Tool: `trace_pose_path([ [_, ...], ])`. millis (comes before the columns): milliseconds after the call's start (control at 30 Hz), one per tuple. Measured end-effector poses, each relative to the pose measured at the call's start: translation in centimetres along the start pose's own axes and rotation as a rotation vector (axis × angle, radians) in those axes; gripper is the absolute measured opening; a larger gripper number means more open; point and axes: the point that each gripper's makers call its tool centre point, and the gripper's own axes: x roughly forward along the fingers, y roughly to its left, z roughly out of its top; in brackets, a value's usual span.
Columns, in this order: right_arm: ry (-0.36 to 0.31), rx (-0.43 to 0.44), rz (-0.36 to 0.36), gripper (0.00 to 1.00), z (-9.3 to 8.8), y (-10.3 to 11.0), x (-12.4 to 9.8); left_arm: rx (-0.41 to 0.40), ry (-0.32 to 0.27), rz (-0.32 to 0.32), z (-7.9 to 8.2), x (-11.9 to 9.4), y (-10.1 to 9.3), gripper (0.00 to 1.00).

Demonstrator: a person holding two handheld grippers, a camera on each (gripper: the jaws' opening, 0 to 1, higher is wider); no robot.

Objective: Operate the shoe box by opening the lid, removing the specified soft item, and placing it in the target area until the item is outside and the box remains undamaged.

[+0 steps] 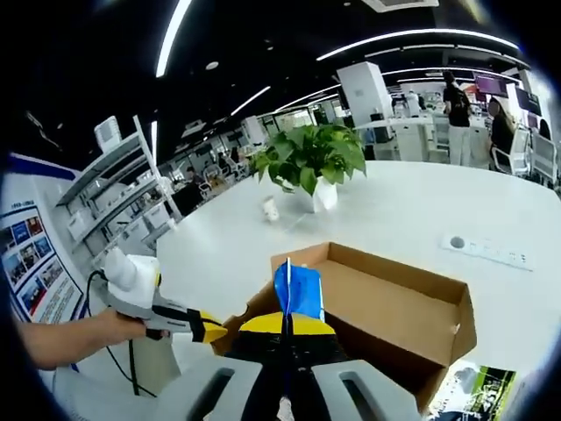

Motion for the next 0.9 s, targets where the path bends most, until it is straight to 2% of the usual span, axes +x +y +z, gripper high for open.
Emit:
trace_pose_path([
  [100, -0.014, -0.004, -0.003, 0.00, 1.0, -0.2, -0.8, -0.006, 0.003, 0.002, 0.0, 0.0, 0.0, 0.03],
  [567, -0.052, -0.002, -0.024, 0.00, 2.8, 0.3, -4.7, -0.052, 0.010, 0.016, -0.1, -0.1, -0.1, 0.01],
  [900, -0.098, 0.010, -0.063, 0.00, 4.8, -1.8, -7.1, -0.063, 0.012, 0.023, -0.3, -0.9, -0.9, 0.01],
])
